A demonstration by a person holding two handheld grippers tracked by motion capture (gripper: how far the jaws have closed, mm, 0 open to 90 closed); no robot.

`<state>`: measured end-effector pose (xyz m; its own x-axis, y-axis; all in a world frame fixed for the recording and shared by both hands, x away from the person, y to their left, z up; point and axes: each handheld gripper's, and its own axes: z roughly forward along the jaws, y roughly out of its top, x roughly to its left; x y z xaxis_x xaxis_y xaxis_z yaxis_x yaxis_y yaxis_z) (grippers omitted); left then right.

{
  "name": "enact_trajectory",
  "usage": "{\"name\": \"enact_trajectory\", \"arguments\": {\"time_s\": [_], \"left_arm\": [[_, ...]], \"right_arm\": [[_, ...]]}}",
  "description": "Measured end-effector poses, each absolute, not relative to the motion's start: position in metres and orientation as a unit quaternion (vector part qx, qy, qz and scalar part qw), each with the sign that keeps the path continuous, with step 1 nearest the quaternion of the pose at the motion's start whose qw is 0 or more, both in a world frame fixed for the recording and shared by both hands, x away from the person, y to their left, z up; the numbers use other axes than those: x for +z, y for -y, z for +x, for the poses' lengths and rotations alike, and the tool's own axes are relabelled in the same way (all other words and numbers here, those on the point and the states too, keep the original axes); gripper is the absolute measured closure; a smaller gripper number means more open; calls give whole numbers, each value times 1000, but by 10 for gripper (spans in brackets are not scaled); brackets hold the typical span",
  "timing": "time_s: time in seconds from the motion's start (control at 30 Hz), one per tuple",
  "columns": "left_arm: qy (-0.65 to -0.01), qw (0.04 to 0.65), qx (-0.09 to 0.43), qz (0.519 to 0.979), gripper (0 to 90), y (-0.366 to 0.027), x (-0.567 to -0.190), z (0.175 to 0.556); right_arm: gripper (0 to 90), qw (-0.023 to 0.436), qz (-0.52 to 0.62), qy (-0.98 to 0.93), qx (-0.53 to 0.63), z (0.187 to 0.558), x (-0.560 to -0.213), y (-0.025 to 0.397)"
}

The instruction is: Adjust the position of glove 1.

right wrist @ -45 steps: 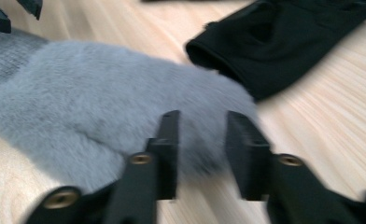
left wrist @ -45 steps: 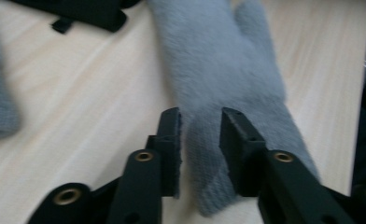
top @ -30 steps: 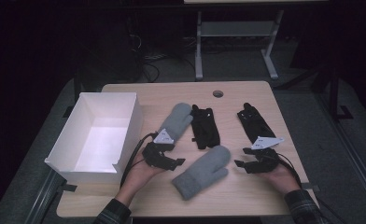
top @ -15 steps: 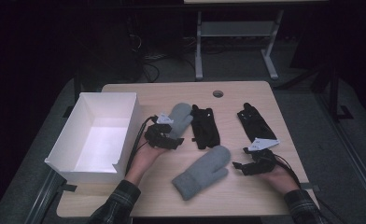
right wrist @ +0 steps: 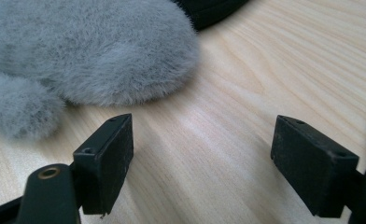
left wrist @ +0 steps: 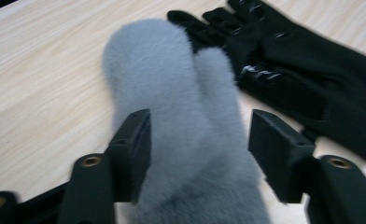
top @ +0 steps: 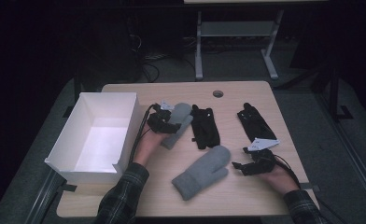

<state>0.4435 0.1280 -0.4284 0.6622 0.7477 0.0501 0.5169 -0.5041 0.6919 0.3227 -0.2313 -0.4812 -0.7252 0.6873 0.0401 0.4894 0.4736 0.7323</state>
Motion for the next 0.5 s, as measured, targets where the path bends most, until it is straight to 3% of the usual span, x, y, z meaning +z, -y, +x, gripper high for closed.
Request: {"name": "enact_trajectory", "arguments": {"time_s": [0.33, 0.5], "left_arm": [[-386, 316, 162, 851, 508, -130, -446, 461], [-398, 317, 149, 848, 495, -132, -456, 465]], "right_arm": [[212, 131, 347, -848, 378, 323, -481, 231], [213, 131, 347, -848, 378, 323, -481, 231]]}}
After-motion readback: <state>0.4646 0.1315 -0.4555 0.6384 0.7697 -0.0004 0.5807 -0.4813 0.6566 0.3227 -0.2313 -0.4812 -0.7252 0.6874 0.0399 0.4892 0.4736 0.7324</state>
